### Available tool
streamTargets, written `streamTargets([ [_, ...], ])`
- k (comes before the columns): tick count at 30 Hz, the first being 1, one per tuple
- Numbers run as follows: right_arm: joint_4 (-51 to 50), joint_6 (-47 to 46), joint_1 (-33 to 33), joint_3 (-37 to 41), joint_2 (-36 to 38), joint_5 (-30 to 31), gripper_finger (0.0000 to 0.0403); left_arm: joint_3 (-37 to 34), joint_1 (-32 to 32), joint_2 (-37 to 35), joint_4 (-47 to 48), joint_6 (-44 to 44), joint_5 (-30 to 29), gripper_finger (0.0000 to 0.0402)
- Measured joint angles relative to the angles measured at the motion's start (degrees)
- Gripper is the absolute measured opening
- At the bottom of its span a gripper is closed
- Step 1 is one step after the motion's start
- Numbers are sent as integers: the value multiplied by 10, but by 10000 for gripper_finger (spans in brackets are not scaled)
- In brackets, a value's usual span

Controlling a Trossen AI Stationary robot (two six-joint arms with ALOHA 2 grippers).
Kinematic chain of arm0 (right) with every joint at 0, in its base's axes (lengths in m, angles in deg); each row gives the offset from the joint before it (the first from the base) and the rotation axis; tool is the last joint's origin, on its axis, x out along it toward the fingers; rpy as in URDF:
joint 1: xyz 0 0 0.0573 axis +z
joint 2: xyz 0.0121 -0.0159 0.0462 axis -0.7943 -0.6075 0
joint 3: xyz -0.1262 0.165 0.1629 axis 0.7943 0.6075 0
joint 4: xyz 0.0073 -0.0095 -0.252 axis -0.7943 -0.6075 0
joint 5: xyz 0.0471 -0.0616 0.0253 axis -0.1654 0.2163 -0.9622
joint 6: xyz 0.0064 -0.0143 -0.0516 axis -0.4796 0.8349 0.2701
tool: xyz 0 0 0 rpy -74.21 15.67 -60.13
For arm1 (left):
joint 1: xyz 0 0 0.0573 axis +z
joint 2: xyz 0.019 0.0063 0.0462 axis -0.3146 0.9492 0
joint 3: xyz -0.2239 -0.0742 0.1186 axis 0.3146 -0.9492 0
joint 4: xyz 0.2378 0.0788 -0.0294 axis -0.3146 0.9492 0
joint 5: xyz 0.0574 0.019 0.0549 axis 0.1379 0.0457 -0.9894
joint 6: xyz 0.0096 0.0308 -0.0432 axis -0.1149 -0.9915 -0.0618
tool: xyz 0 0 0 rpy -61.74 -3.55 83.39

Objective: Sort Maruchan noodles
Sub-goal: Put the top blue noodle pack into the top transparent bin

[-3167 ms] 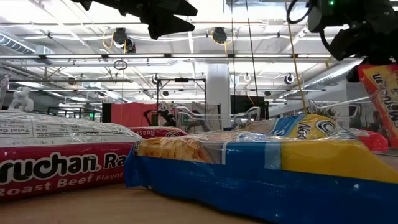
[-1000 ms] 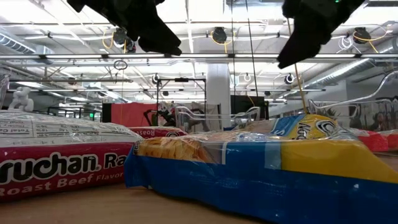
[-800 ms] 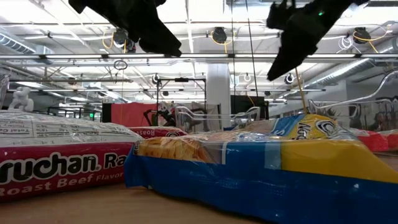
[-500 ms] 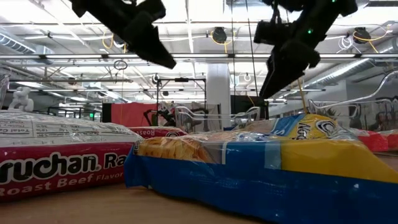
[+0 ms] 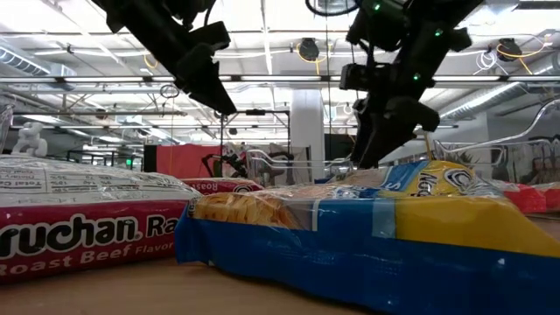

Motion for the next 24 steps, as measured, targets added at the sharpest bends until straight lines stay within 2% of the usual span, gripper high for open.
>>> streamTargets([
  [10, 5, 135, -47, 0, -20, -88, 177, 0, 17, 0, -16, 1, 0, 273],
  [18, 12, 175, -77, 0, -38, -94, 150, 0, 17, 0, -35, -11, 9, 273],
  [22, 5, 196, -88, -1, -45, -136, 144, -1, 20, 0, -40, -13, 9, 273],
  [24, -3, 198, -89, 0, -55, -134, 144, -1, 22, 0, -43, -14, 9, 273],
])
